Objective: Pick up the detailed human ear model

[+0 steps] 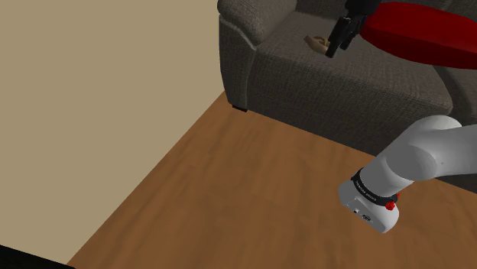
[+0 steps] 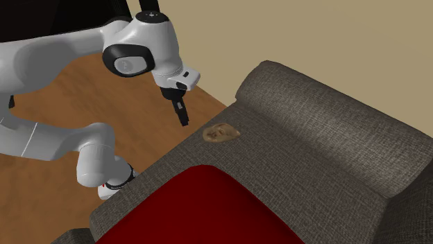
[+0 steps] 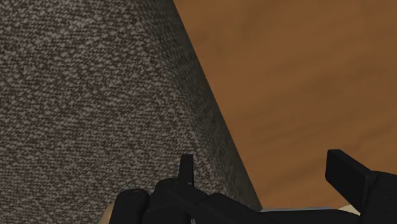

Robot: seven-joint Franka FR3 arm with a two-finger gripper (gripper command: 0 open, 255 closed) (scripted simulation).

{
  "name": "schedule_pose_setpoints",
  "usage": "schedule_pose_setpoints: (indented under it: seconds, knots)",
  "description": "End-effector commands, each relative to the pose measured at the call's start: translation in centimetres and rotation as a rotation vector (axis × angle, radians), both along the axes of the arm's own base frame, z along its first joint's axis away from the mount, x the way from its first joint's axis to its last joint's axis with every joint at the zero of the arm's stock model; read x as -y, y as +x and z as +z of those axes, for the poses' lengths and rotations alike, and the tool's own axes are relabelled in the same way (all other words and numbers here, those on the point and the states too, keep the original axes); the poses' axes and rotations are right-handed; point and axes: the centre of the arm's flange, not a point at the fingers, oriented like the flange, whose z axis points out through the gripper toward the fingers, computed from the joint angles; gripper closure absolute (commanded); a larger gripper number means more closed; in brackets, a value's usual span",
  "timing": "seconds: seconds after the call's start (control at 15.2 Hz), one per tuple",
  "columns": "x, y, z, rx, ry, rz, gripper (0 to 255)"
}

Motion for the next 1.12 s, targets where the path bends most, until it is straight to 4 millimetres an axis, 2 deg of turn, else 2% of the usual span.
schedule_pose_setpoints:
  seconds: [0.0,0.26,0.59,0.66,1.06]
  knots:
    - [0.0,0.0,0.0,0.0,0.0,0.0,0]
    - [4.8,5.5,0.7,-0.104,0.088,-0.142,0]
    - [11.7,11.5,0.2,-0.235,0.197,-0.32,0]
    - [11.9,11.5,0.2,-0.237,0.199,-0.323,0]
    - [11.9,11.5,-2.9,-0.237,0.199,-0.323,0]
